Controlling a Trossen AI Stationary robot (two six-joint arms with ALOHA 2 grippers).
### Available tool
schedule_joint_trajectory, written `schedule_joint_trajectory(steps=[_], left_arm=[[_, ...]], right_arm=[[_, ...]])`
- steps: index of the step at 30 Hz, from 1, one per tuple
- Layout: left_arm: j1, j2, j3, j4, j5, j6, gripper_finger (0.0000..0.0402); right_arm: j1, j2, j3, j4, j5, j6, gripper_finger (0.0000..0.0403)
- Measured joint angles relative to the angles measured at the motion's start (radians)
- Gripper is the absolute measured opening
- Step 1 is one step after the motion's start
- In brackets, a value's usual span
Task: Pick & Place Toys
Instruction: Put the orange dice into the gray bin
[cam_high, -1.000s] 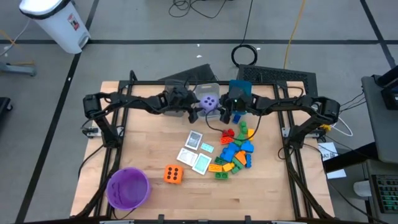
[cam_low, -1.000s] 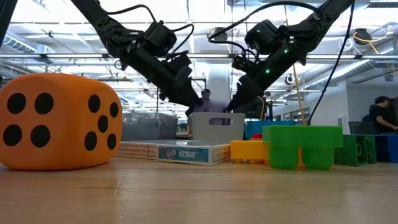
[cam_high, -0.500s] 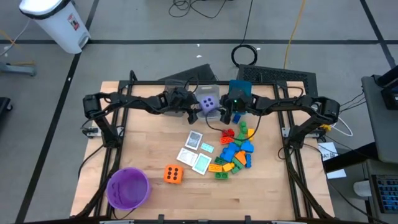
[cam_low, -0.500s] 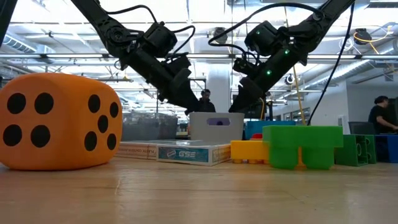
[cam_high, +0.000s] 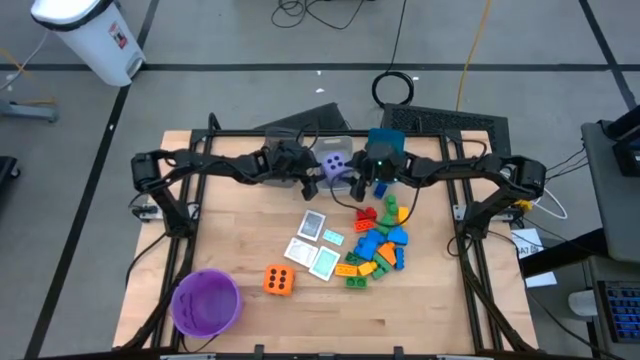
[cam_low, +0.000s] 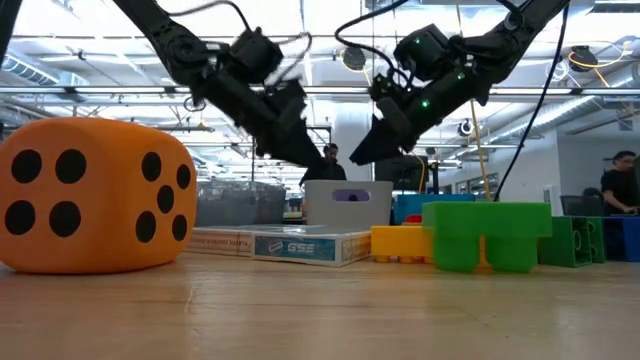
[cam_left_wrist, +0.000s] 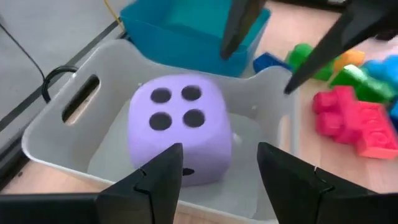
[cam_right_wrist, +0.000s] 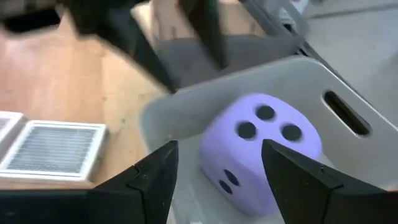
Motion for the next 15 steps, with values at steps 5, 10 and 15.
schedule_joint_trajectory(steps=[5,10,15], left_arm=[[-0.004,-0.17,0.0,-0.114,-0.007,0.002,0.0214],[-0.053,-0.354,0.001,-0.346,0.003,0.007,0.0214],[-0.152,-0.454,-0.002,-0.593,0.005,-0.05,0.0214]], right_arm=[[0.054,-0.006,0.0,0.027,0.0,-0.065,0.0224],[0.141,-0.006,-0.001,0.086,-0.001,-0.106,0.0224],[0.235,-0.007,-0.001,0.161,0.0,-0.036,0.0224]])
